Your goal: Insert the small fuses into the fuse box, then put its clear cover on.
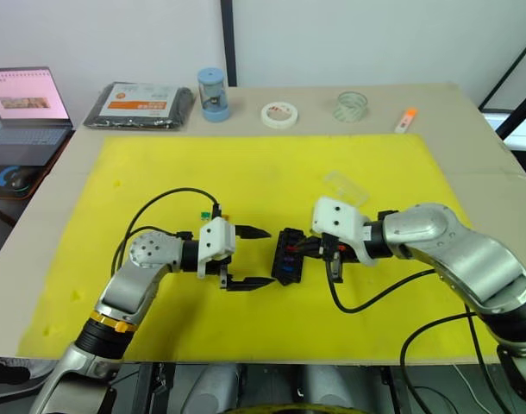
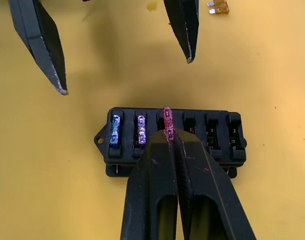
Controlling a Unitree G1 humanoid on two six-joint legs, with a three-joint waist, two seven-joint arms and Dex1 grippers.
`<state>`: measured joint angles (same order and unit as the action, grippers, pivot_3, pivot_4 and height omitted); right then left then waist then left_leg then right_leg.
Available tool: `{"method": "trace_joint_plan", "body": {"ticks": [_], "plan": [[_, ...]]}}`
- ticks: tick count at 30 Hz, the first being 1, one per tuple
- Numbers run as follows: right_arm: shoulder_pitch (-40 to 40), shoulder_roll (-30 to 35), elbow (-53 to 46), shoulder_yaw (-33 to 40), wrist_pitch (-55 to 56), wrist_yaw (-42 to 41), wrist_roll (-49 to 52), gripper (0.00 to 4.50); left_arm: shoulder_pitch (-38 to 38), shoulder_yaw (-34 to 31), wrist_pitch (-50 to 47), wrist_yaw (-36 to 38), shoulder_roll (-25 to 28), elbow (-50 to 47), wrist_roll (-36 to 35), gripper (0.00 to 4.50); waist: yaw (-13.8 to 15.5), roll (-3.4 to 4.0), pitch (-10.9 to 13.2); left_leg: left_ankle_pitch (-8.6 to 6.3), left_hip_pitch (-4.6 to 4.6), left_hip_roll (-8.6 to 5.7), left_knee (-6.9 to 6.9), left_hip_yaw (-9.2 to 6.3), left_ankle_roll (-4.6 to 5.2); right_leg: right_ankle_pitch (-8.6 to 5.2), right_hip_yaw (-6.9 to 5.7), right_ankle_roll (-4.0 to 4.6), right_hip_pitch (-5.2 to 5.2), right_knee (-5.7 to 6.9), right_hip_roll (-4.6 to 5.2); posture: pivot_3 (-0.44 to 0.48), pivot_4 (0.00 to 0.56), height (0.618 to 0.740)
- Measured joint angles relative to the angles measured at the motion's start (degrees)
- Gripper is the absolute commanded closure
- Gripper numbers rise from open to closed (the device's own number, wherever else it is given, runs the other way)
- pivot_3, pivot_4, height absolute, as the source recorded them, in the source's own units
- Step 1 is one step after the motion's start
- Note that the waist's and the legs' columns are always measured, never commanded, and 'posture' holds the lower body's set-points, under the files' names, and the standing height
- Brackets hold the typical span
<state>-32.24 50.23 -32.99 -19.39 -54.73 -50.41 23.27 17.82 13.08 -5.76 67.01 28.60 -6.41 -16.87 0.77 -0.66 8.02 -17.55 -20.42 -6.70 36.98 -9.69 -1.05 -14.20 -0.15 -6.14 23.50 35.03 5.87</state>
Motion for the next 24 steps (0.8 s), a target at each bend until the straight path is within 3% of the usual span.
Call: {"method": "trace_joint_plan", "body": {"ticks": [24], "plan": [[1.46, -1.88, 0.64, -2.11, 0.02, 1.64, -3.02, 4.50, -0.17, 0.77, -0.04, -0.04, -0.03, -0.06, 0.00, 0.03, -0.05, 0.00, 0.00, 0.00, 0.03, 0.00, 0.00, 0.00, 0.00, 0.00, 0.00, 0.00, -0.02, 0.01, -0.01, 0.000, 0.150, 0.740]]}}
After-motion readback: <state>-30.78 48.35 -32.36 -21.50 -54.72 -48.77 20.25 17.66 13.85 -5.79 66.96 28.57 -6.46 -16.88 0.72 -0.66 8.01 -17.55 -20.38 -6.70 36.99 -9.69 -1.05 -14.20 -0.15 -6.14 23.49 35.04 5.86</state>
